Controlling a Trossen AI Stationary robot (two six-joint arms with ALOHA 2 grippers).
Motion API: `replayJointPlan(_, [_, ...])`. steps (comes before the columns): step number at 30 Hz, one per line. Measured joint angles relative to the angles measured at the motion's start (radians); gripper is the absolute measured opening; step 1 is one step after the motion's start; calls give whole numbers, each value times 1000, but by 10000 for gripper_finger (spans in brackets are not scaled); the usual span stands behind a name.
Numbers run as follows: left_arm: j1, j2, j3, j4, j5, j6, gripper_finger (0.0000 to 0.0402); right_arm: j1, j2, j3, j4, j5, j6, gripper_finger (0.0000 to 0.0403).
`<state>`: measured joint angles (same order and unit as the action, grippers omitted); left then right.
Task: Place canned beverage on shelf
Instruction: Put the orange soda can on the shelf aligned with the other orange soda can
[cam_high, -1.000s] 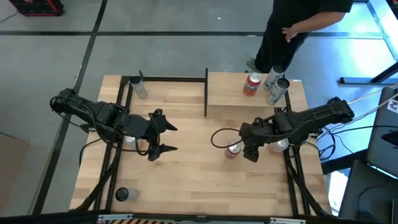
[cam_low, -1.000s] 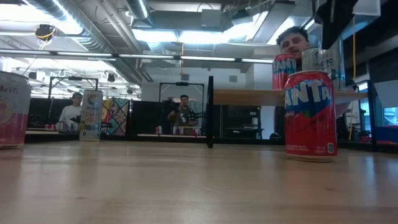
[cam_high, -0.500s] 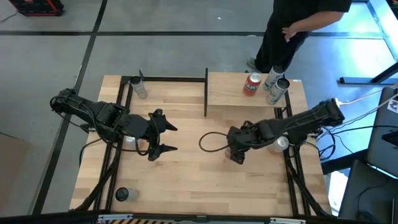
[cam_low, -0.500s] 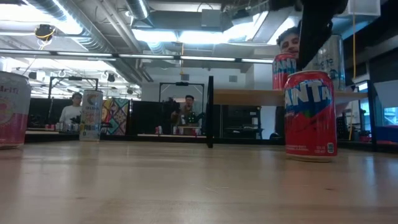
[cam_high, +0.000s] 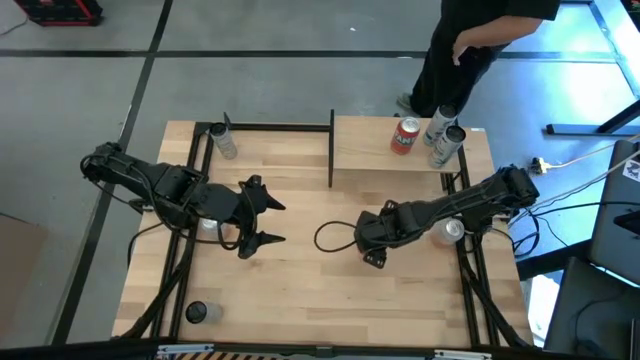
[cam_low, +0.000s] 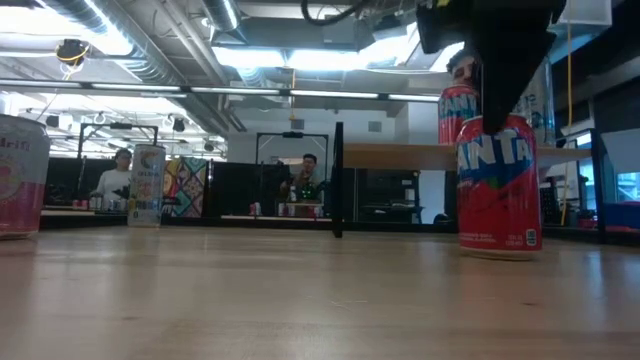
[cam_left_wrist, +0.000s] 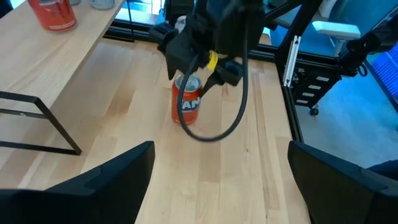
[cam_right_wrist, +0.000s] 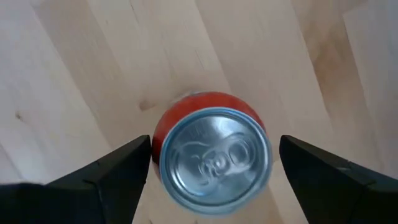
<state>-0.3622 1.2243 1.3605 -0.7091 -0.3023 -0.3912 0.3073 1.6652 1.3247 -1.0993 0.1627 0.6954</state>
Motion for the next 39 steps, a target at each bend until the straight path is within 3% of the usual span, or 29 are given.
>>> replayJointPlan(5, [0, 0, 0, 10, 0, 0, 357, 0, 60, 0, 0, -16, -45, 338])
replayJointPlan(10, [-1, 0, 0, 10, 0, -5, 357, 0, 68, 2, -3, -16, -73, 276])
replayJointPlan(21, [-1, 0, 0, 15, 1, -19, 357, 0, -40, 84, -144, -26, -165, 274])
replayJointPlan(32, [0, 0, 0, 15, -2, -18, 357, -68, -91, 325, -356, -18, -298, 274])
replayJointPlan(39, [0, 0, 0, 15, -3, -18, 357, -181, -108, 502, -470, 58, -401, 274])
